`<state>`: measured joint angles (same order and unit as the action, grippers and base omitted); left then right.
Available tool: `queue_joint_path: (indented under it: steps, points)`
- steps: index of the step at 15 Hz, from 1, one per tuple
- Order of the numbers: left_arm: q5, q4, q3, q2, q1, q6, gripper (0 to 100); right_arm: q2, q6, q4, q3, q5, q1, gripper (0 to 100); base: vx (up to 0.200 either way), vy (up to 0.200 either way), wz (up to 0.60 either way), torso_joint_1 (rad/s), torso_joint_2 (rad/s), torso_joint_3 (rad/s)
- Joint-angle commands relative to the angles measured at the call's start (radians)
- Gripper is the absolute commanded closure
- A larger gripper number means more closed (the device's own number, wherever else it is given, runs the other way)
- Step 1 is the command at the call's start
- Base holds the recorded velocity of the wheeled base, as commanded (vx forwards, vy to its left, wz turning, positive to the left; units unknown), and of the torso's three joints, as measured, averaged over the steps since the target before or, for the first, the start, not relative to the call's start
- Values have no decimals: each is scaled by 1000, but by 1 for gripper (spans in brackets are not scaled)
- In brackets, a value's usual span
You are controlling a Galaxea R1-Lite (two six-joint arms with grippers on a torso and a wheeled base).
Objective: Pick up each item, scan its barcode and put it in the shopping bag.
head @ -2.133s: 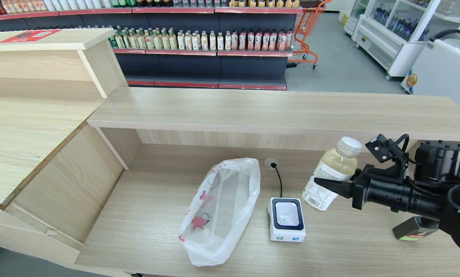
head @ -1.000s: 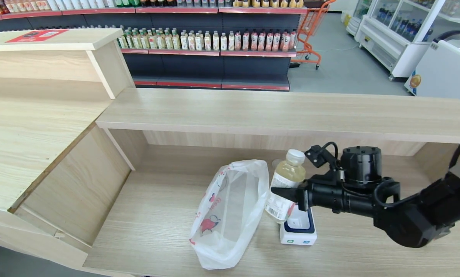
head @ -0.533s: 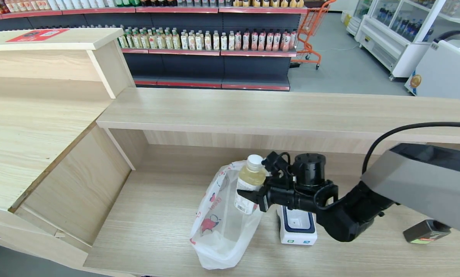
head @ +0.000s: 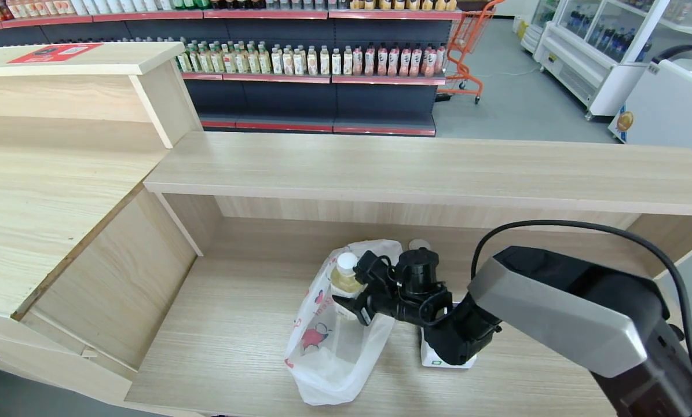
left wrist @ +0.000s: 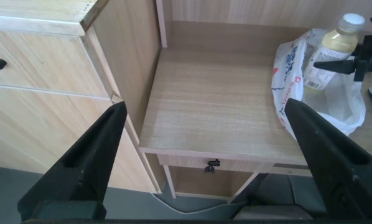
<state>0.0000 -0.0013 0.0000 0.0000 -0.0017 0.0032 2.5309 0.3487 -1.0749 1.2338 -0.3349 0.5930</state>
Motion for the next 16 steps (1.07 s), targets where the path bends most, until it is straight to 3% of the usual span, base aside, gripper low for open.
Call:
queue_joint_path:
  steps: [1,5,8,12,16]
  points:
    - [0,0,0,2,0,0,0,46,6,-22,7,-1,-1,0,0,0,0,0,0,0]
    - [0,0,0,2,0,0,0,6,-20,-51,-19,-1,-9,0,0,0,0,0,0,0]
    - [0,0,0,2,0,0,0,-146,-194,-14,-91,-3,-38,0,0,0,0,0,0,0]
    - [0,0,0,2,0,0,0,-455,-359,279,-309,16,-186,0,0,0,0,0,0,0]
    - [0,0,0,2,0,0,0,-656,-428,352,-402,11,-360,0,0,0,0,0,0,0]
